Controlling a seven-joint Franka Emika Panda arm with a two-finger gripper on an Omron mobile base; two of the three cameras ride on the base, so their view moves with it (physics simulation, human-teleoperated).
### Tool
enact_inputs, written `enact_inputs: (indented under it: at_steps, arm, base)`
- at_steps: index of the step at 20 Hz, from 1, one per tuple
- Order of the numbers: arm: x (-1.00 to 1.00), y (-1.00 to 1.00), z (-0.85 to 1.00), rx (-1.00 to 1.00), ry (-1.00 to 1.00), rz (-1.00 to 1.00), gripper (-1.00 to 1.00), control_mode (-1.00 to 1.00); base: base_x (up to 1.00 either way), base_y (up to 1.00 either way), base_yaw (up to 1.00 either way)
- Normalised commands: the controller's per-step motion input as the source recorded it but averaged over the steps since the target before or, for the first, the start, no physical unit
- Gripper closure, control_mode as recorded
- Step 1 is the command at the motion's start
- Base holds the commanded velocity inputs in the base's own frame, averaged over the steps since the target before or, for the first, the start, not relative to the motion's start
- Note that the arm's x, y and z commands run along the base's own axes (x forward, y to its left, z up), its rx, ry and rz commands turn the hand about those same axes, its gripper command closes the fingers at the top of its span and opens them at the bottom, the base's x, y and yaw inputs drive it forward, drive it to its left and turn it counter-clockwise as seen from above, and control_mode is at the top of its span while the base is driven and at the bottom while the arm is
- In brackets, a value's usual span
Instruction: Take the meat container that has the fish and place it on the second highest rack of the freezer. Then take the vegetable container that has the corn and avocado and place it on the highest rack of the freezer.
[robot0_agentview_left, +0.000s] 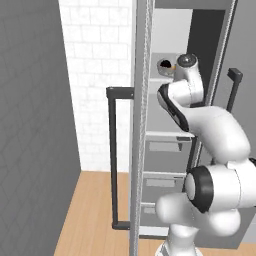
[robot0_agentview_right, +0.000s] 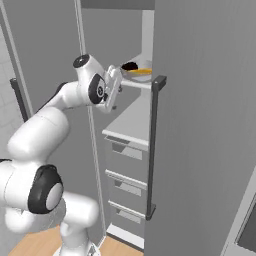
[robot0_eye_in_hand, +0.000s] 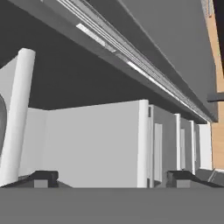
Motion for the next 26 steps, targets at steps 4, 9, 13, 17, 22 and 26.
enact_inputs:
  at_steps: [4,9,13,17,22,26]
  arm:
    - [-1.00,-0.83,-0.54,0.07,-0.29,0.00,-1.00,-1.00]
    - [-1.00,-0.65,-0.30,0.11,-0.19,-0.04,-1.00,-1.00]
    - [0.00,0.00,0.00,0.00,0.00,0.00,-1.00,1.00]
    - [0.00,0.00,0.00,0.00,0.00,0.00,-1.00,1.00]
    - [0.00,0.00,0.00,0.00,0.00,0.00,-1.00,1.00]
    - [0.00,0.00,0.00,0.00,0.00,0.00,-1.00,1.00]
  base:
    - [0.00,0.00,0.00]
    - [0.00,0.00,0.00]
    - [-1.00,-0.41,-0.07]
    - [-1.00,-0.56,-0.16]
    - [-1.00,-1.00,-0.23]
    - [-0.70,-1.00,-0.33]
